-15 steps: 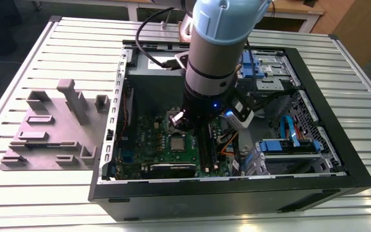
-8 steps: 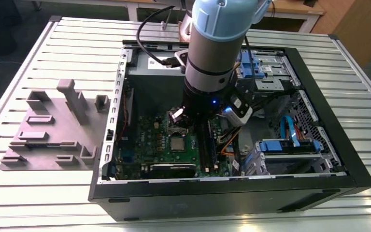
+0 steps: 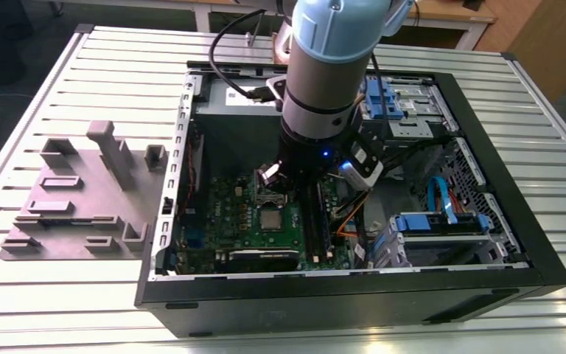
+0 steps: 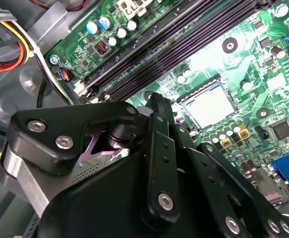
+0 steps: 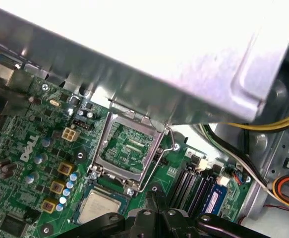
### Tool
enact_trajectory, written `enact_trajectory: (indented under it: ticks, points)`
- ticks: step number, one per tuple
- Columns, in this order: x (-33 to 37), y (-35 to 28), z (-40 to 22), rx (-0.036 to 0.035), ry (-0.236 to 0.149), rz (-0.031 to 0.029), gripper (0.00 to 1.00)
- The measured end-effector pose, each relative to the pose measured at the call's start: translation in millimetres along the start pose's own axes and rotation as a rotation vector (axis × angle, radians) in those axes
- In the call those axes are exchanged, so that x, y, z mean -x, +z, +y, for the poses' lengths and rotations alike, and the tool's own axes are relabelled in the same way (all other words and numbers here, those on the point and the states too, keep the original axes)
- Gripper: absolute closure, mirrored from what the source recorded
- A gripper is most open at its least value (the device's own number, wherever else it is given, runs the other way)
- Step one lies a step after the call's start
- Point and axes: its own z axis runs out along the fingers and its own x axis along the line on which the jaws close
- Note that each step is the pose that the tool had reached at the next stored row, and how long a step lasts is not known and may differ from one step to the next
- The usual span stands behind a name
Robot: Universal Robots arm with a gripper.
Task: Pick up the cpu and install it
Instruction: 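Close the cpu cover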
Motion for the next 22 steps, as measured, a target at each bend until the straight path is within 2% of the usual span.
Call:
enact_trajectory:
  ticks: [22]
  points:
    - [0.2, -1.1, 0.7, 0.0014, 0.0, -0.0006, 0.9]
